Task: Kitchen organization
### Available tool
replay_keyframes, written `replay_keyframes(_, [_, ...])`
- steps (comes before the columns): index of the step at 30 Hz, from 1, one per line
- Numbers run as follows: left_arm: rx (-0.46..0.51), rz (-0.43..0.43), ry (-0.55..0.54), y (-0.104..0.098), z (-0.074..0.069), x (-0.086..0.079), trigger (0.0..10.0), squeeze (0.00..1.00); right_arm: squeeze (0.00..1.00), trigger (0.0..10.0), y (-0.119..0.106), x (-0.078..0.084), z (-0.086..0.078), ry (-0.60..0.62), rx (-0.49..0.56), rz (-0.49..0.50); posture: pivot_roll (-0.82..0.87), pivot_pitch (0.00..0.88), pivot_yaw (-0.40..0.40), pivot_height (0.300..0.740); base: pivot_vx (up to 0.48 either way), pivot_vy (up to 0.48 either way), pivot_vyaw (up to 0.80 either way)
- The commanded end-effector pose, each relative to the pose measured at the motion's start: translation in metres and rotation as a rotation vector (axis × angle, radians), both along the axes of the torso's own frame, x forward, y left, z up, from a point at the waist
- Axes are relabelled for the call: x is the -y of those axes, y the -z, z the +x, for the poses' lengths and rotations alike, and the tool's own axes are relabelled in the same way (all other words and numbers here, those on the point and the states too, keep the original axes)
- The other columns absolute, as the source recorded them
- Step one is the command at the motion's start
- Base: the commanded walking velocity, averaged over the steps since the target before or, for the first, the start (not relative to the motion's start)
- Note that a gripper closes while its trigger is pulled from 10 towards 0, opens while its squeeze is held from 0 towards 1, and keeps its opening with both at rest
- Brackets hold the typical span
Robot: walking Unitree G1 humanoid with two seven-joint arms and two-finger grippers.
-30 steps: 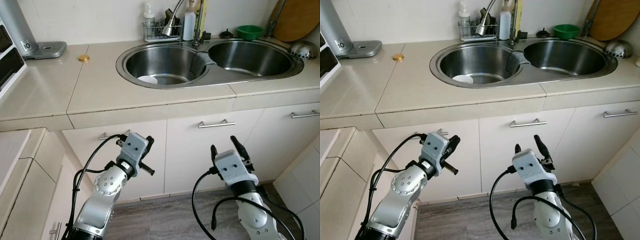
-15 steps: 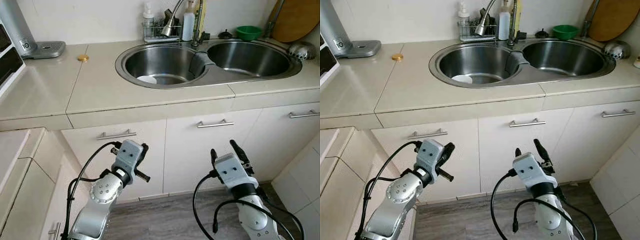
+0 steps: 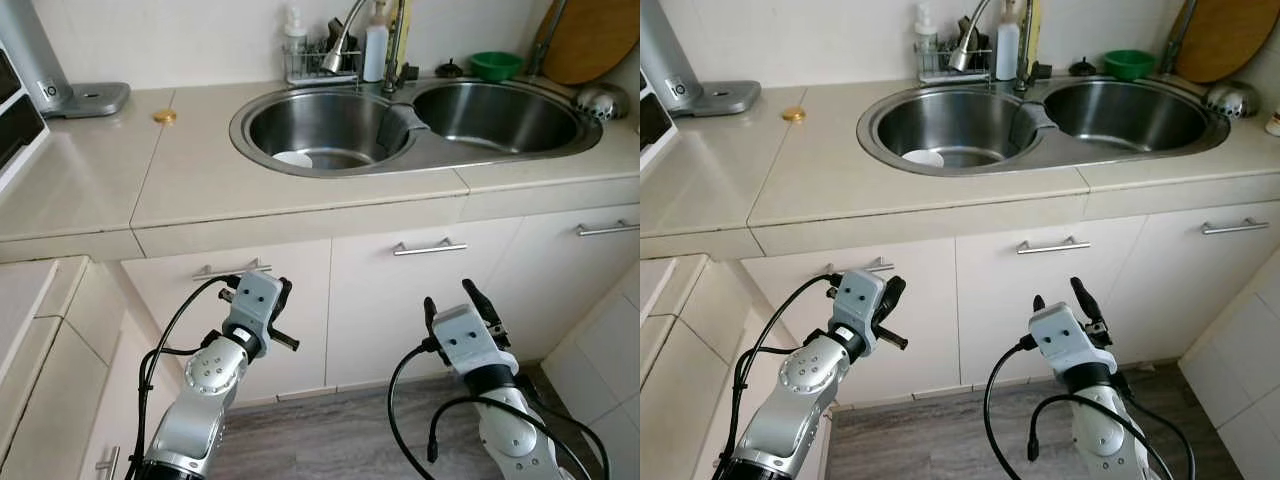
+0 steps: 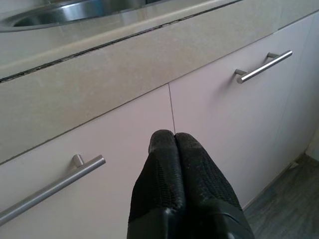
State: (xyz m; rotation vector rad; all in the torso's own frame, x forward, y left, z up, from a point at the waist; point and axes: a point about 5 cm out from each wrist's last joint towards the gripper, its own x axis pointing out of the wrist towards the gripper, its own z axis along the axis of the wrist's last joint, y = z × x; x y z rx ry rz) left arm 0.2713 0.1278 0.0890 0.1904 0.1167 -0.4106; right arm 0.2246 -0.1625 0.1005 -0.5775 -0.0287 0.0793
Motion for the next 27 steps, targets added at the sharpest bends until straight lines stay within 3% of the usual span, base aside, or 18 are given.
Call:
replay_keyframes(1, [0.012,0.013,0.019,0.0,0.001,0.001,10.0,0.0,0.0,10.0,-0.001,0.0,-0.001,-0.007,-0.003,0.002,0.03,0.0,-0.011,0.74,0.0,0.0,0.0])
replay_keyframes(25, [0.018,0.019,0.062,0.005,0.004,0.006,10.0,0.0,0.0,10.0,0.011,0.011,0.005,0.07,-0.075,0.09,0.03,0.0,-0.009,0.74,0.0,0.0,0.0])
replay_keyframes(27, [0.018,0.019,0.064,0.006,0.003,0.007,10.0,0.0,0.0,10.0,0.012,0.012,0.006,0.075,-0.079,0.114,0.03,0.0,-0.014,0.74,0.0,0.0,-0.8])
